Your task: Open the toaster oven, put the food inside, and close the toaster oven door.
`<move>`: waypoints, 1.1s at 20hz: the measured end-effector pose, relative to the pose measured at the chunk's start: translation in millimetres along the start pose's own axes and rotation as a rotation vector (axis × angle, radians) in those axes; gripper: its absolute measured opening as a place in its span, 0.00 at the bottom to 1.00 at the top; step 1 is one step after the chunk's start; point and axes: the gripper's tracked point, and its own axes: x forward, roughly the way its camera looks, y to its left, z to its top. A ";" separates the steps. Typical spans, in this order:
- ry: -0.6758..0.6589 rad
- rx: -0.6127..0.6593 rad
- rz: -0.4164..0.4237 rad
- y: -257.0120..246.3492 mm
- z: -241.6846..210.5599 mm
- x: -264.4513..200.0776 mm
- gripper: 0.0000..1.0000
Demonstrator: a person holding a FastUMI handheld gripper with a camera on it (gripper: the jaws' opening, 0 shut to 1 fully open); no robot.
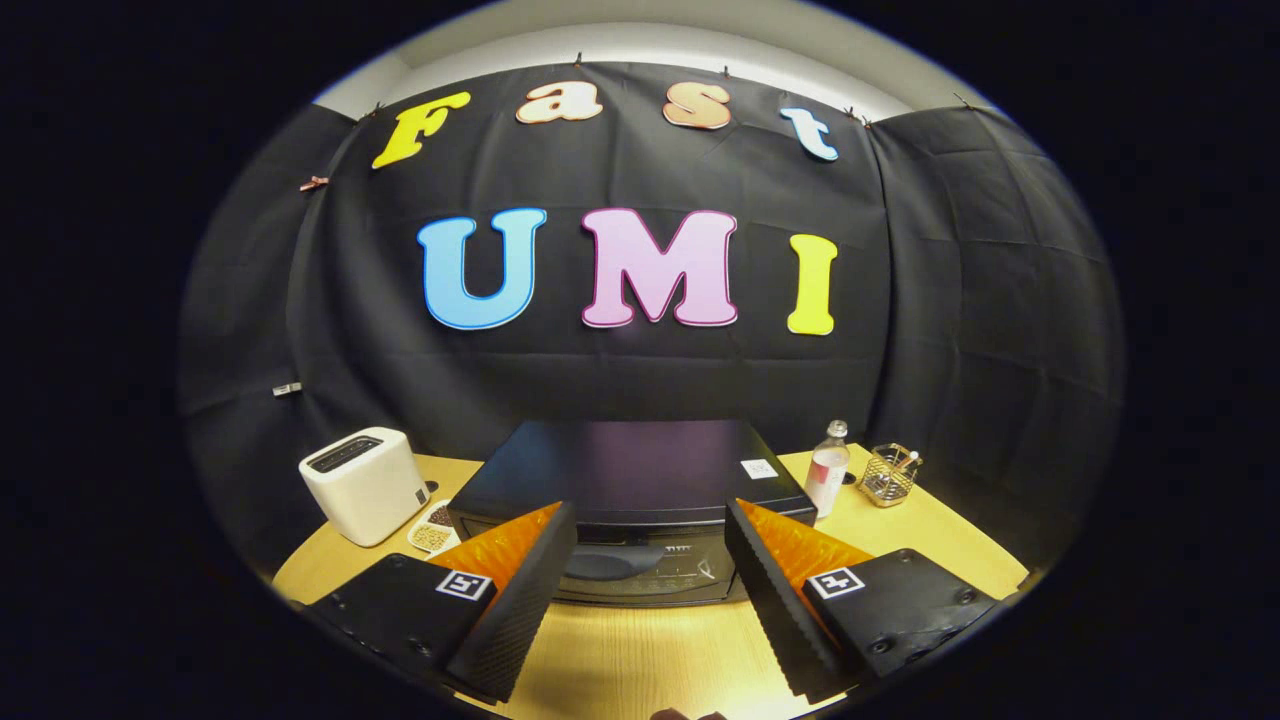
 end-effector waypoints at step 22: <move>0.209 0.033 0.023 34.6 -70.3 51.5 0.95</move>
